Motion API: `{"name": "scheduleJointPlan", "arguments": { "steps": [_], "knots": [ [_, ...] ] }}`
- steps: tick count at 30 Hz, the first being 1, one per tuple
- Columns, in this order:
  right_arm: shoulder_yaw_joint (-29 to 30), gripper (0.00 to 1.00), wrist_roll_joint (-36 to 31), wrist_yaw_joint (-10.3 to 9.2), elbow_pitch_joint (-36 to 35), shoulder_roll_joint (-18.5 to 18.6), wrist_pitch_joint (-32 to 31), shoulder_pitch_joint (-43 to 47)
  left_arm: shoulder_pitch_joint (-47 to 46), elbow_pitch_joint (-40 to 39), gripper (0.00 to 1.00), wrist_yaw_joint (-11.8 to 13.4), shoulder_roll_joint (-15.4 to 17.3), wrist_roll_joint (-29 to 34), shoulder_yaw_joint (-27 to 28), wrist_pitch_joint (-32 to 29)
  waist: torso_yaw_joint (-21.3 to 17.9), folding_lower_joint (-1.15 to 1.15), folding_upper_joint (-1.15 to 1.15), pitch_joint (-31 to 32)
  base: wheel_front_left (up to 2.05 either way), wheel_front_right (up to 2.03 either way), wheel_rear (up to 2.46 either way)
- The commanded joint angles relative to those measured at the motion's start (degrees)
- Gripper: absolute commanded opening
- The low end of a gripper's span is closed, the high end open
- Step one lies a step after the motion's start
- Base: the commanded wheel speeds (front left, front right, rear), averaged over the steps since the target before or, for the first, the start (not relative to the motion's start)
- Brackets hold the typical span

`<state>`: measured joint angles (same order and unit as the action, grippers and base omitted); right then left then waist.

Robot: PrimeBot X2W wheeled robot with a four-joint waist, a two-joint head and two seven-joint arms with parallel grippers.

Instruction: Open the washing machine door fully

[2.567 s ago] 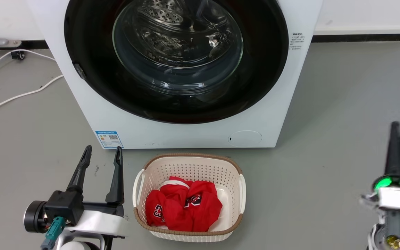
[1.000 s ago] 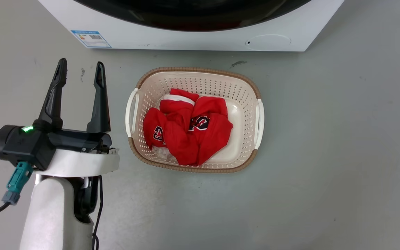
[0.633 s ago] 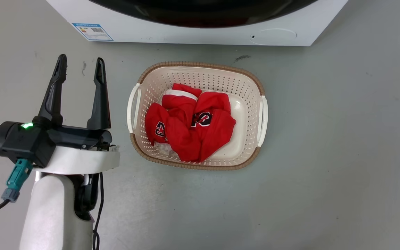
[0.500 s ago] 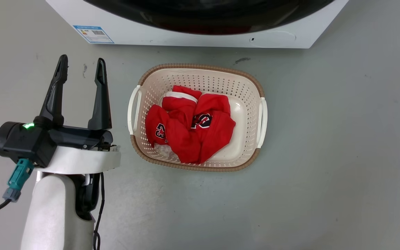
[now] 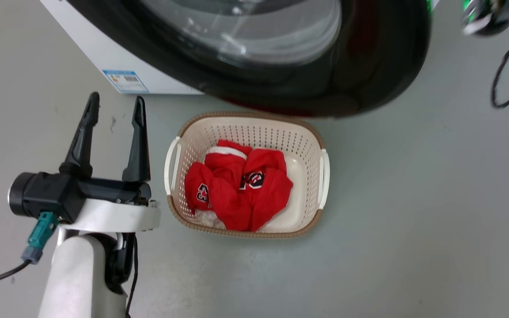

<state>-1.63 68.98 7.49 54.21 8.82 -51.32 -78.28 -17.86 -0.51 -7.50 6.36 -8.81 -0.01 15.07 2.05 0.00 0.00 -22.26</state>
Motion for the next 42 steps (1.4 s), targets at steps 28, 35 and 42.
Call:
{"name": "scheduleJointPlan", "arguments": {
  "steps": [28,35,42],
  "knots": [
    [-20.4,0.0,21.6,0.01,-26.1,-6.1,-8.5,31.6,9.4,2.8,1.0,0.0,-1.9,1.9,-1.9,0.1,1.3,0.0,0.0,14.7,0.0,0.0,0.0],
    [-26.6,0.0,26.0,0.01,-27.7,-6.1,-3.9,33.2,9.9,2.8,1.0,0.0,-2.1,1.7,-2.1,0.1,1.6,0.0,0.0,15.3,0.0,0.0,0.0],
    [-25.1,0.0,24.1,0.0,-29.4,-5.9,9.3,36.0,10.6,2.7,1.0,0.0,-2.4,1.9,-1.8,0.1,1.4,0.0,0.0,15.9,0.0,0.0,0.0]
  ]
}}
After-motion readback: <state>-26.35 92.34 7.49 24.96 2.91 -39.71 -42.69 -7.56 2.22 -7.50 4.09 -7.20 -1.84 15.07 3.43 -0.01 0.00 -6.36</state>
